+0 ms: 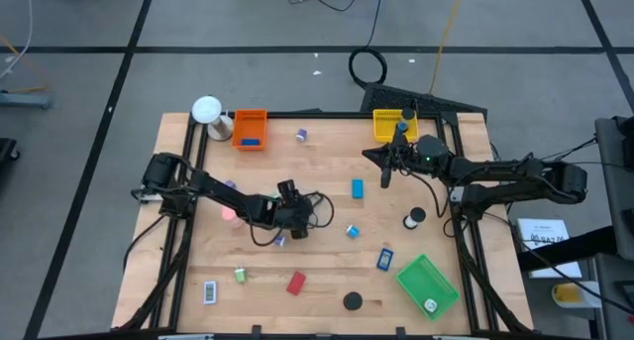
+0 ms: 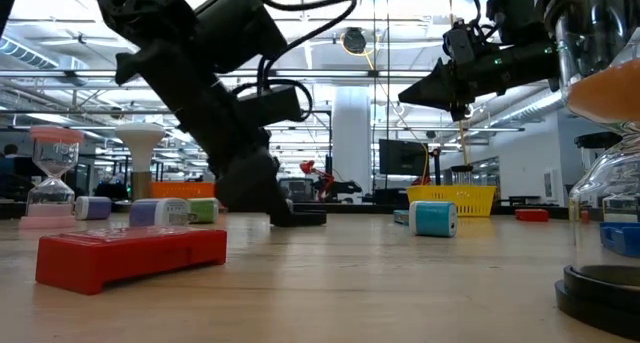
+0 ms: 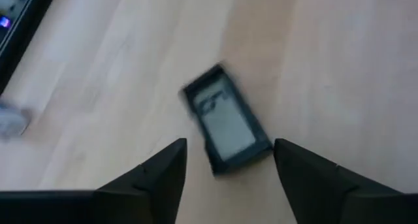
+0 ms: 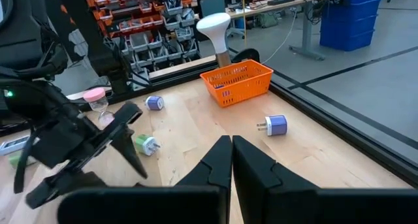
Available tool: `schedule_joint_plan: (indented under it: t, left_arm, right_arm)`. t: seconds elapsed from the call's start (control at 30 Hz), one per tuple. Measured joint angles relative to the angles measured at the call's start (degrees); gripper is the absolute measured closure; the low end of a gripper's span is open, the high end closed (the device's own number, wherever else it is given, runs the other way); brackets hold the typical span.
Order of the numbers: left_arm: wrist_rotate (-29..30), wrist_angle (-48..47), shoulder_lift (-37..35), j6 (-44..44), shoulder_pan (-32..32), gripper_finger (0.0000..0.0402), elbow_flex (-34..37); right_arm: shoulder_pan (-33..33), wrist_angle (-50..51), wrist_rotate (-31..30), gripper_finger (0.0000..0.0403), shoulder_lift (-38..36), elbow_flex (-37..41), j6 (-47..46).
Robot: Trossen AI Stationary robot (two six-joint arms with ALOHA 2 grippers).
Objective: Pick & Place Office items
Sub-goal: Put the black digital clock into the orange bin
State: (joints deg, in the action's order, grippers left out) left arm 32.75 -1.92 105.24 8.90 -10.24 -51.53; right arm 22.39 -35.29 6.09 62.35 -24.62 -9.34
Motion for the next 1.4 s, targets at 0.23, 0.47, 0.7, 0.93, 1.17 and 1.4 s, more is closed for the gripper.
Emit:
schedule_joint_plan:
  t: [0.23, 0.47, 0.7, 0.93, 1.17, 1.4]
  left_arm:
    - [-2.56, -1.67, -3.44, 3.61, 1.49, 0.0210, 0.04]
    - [-14.35, 3.52, -2.24, 3.83, 5.24, 0.0189, 0.02]
    - [-16.25, 5.38, -1.32, 3.69, 9.38, 0.0135, 0.04]
    - [-19.71, 4.61, -1.32, 3.39, 11.03, 0.0142, 0.32]
    - [-20.74, 4.74, -1.01, 1.97, 11.02, 0.0174, 1.66]
    - [-20.80, 7.51, 0.19, 1.17, 11.02, 0.0178, 1.71]
  right_arm:
    - [0.00, 0.14, 0.00, 0.0399, 0.00, -0.02, 0.00]
    - [0.00, 0.13, -0.01, 0.0399, 0.00, -0.01, 0.02]
    - [0.00, 0.28, -0.02, 0.0399, 0.00, -0.02, 0.44]
    - [0.00, 0.42, -0.02, 0.0399, 0.00, -0.02, 1.07]
    - [0.00, 0.42, -0.02, 0.0399, 0.00, -0.02, 1.07]
    - [0.00, 0.65, -0.01, 0.0399, 0.00, -0.02, 1.05]
